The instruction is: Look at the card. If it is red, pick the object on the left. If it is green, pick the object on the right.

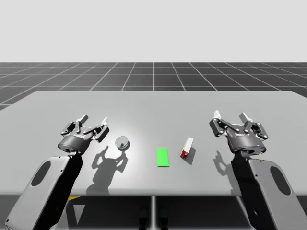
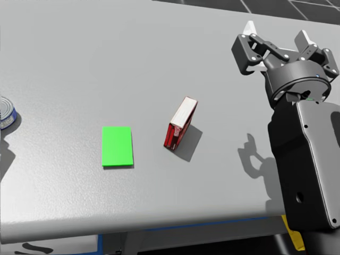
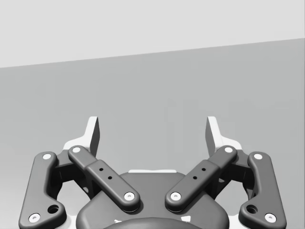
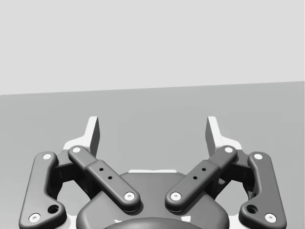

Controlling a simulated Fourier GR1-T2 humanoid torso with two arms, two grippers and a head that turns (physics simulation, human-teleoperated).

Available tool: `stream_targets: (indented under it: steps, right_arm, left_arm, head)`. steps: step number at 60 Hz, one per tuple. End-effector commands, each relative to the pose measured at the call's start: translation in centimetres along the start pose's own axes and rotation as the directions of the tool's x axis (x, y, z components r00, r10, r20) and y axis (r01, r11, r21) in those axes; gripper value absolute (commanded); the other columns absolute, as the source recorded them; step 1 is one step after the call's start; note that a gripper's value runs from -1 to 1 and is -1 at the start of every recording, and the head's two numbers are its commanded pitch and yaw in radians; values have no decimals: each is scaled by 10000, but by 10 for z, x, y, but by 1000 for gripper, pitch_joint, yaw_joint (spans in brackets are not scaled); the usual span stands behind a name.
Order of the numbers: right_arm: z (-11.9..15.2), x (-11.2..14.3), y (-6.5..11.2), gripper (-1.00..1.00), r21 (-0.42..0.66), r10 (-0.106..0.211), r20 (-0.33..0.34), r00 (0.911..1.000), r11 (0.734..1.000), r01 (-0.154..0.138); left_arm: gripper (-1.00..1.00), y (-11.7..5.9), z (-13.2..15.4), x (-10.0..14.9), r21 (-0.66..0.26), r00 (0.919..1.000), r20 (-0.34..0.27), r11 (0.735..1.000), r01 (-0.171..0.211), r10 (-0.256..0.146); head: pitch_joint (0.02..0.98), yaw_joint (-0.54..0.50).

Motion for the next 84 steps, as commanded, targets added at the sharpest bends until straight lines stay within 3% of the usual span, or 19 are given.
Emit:
stream_targets:
  steps: [1, 13, 17, 20, 28, 30, 33, 34, 40, 48, 49, 57, 65, 78, 84]
  right_arm:
    - [0, -1, 0, -1000, 35, 36, -18, 10000, 10000, -36]
    - [1, 0, 3, -1000, 442, -12, -269, 9996, 9990, 24]
    - [4, 2, 5, -1000, 819, 192, -325, 9993, 9965, -165]
    - [7, 4, 6, -1000, 1081, 164, -441, 9989, 9941, -116]
    - [17, 5, 9, -1000, 1729, 386, -404, 9984, 9844, -310]
    - [21, 4, 9, -1000, 2338, 242, -525, 9983, 9722, -113]
    - [27, 2, 10, -1000, 2728, -256, -658, 9975, 9611, 426]
    - [28, 1, 10, -1000, 2852, -279, -581, 9979, 9575, 434]
    - [34, -7, 5, -1000, 3621, 234, -457, 9987, 9321, -53]
    - [44, -16, 2, -1000, 4692, 251, -749, 9969, 8830, 130]
    - [48, -19, 2, -1000, 5106, 315, -783, 9964, 8597, 129]
    - [60, -28, 3, -1000, 6014, 414, -979, 9943, 7985, 260]
    - [70, -37, 1, -1000, 6643, 350, -1210, 9920, 7454, 548]
    - [79, -56, 1, -1000, 7386, 571, -1582, 9858, 6694, 798]
    - [81, -66, 1, -1000, 7629, 922, -1480, 9847, 6442, 544]
  left_arm:
    - [-1000, 0, 0, 0, -5, 10000, 12, 10000, -7, 7]
    - [-1000, 1, 0, 0, 10, 10000, -9, 10000, -40, 40]
    - [-1000, 1, 0, -1, 14, 10000, -25, 10000, -50, 50]
    - [-1000, 1, 0, -2, 21, 10000, -63, 10000, -48, 49]
    - [-1000, 1, 0, -1, 17, 9999, -76, 10000, -87, 87]
    - [-1000, 1, 0, -1, 11, 9999, -78, 10000, -85, 85]
    - [-1000, 1, -1, -1, 8, 9999, -81, 10000, -89, 89]
    - [-1000, 1, -1, -1, 8, 9999, -82, 10000, -89, 89]
    - [-1000, 1, -1, -2, 19, 9999, -91, 9999, -100, 100]
    - [-1000, 1, -2, -2, 28, 9999, -96, 10000, -86, 87]
    - [-1000, 1, -2, -2, 26, 9999, -97, 10000, -83, 83]
    - [-1000, 1, -2, -2, 36, 9999, -92, 10000, -79, 80]
    - [-1000, 1, -2, -2, 38, 9999, -87, 10000, -81, 81]
    - [-1000, 1, -3, -3, 29, 9999, -97, 10000, -54, 54]
    - [-1000, 1, -3, -3, 25, 9999, -103, 10000, -46, 46]
  head:
    - [879, -262]
    - [876, -254]
    - [877, -249]
    - [878, -248]
    - [884, -250]
    - [887, -251]
    - [888, -252]
    - [888, -251]
    - [890, -248]
    - [892, -250]
    - [892, -251]
    - [887, -256]
    - [885, -257]
    - [884, -263]
    - [884, -265]
